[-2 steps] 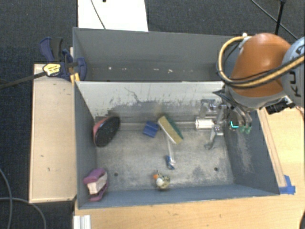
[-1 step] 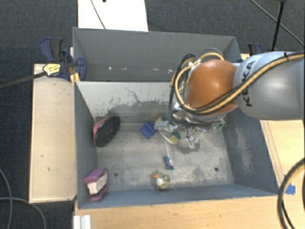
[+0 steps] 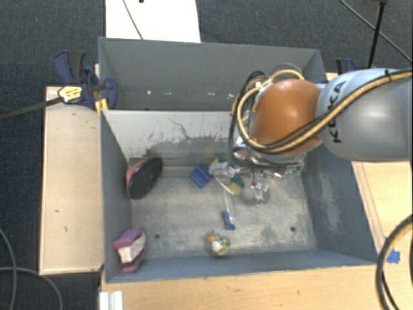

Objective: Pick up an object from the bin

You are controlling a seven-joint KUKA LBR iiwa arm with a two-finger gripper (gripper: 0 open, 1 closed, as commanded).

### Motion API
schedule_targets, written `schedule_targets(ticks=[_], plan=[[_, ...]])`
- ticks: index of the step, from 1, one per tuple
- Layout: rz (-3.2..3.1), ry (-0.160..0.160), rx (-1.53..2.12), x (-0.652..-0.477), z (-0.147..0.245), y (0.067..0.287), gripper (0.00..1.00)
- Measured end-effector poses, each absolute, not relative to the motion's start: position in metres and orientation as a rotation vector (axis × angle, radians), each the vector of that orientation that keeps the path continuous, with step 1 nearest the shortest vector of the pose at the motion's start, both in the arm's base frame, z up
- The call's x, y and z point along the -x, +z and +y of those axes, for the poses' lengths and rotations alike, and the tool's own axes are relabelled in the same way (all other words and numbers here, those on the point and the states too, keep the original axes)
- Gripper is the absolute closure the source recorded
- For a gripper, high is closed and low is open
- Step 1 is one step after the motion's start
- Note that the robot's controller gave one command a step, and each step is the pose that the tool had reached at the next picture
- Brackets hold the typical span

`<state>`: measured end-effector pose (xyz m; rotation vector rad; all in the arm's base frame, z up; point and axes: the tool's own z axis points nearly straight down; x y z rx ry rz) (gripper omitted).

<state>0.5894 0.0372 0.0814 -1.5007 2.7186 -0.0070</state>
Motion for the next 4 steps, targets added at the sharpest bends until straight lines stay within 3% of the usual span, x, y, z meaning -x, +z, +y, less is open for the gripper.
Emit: schedule_targets(ticks=[1, 2, 3, 4], plan=[[2.717, -0.002, 1.534, -0.596, 0.015, 0.077, 0.0], [2.708, -0.006, 1.551, -0.595, 0.018, 0.077, 0.0], [2.836, -0.005, 1.309, -0.537, 0.035, 0.075, 0.0], [2.831, -0.004, 1.311, -0.537, 0.036, 0.076, 1.0]])
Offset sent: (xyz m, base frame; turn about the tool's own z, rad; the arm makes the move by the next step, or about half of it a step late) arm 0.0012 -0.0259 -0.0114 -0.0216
